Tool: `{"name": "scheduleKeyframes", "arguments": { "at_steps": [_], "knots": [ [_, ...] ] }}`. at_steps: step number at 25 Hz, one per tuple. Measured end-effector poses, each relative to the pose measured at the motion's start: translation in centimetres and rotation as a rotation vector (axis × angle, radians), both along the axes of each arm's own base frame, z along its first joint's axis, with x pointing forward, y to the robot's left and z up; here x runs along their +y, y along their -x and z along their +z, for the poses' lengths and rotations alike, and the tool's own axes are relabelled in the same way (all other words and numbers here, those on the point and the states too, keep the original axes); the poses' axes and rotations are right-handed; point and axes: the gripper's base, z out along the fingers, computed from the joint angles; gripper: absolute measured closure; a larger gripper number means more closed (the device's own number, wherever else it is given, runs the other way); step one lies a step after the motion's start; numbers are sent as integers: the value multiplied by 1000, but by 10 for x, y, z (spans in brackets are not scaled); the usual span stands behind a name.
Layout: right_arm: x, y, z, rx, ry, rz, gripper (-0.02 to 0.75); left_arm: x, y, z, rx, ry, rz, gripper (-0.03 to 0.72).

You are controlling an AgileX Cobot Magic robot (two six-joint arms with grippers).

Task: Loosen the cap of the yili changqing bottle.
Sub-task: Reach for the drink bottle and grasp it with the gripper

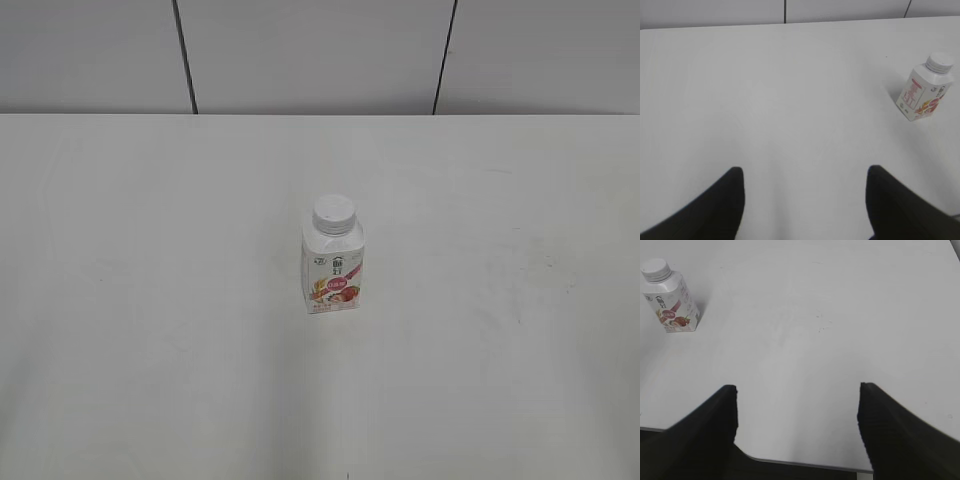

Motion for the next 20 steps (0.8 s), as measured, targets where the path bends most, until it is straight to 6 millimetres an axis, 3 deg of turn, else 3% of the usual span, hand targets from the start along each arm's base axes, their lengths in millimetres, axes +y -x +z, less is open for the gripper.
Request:
{"name": "scheduleKeyframes", "arguments": {
  "at_steps": [20],
  "knots": [
    [0, 0, 0, 0, 0, 0, 152, 0, 0, 0, 0, 0, 0, 218]
  ]
}}
